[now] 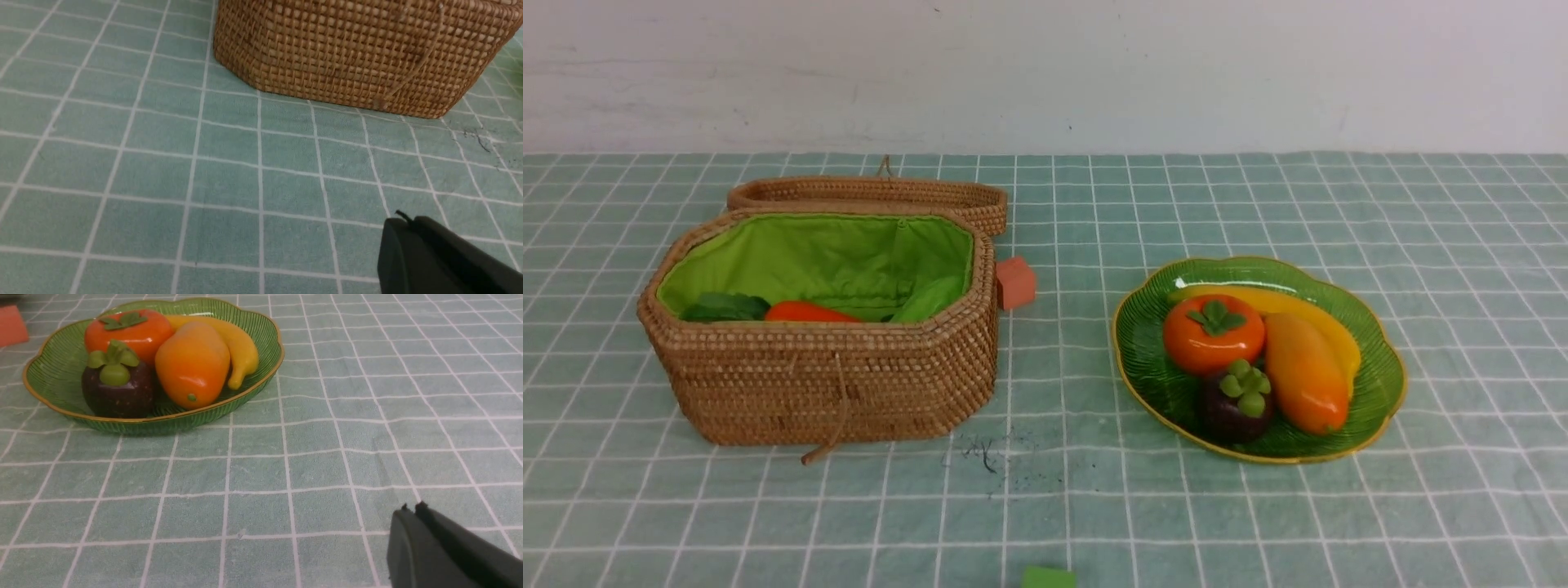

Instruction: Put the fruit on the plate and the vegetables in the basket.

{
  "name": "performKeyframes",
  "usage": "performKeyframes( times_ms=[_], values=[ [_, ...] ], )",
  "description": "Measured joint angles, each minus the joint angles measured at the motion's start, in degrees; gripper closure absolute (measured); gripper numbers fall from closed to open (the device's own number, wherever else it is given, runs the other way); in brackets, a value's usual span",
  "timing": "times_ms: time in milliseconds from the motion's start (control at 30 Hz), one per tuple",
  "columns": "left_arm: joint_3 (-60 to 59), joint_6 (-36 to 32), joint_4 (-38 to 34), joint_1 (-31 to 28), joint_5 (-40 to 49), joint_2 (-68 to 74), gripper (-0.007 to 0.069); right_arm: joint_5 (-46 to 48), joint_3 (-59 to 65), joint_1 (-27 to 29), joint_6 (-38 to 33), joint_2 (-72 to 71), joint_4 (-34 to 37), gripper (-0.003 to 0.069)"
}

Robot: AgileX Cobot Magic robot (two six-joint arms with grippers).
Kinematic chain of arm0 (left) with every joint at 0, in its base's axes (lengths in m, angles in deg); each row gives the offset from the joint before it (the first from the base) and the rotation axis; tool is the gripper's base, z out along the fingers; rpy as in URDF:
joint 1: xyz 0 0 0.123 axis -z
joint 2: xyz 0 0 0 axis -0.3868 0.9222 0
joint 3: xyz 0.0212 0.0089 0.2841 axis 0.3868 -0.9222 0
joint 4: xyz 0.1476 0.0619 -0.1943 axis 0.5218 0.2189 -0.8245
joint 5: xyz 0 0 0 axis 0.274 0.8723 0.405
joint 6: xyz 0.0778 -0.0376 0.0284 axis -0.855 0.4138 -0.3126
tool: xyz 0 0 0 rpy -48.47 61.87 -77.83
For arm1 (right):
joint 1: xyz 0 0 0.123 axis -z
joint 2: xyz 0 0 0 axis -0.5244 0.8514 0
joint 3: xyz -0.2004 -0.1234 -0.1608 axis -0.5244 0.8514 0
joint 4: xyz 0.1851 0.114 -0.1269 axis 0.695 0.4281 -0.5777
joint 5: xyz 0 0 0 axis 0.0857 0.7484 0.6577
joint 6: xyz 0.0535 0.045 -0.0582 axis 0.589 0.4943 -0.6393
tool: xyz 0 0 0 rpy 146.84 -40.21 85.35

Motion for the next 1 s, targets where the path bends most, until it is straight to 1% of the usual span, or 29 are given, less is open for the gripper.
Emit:
performKeyframes(
  times_ms=[67,200,1000],
  values=[
    [0.0,1.6,0.0,0.0,0.0,0.0,0.0638,0.0,0.0,0.0,0.0,0.0,0.0,0.0662],
    [0.0,2.1,0.0,0.0,0.0,0.0,0.0638,0.0,0.0,0.0,0.0,0.0,0.0,0.0657],
    [0.0,2.2,0.0,0.0,0.0,0.0,0.0638,0.0,0.0,0.0,0.0,0.0,0.0,0.063]
  ],
)
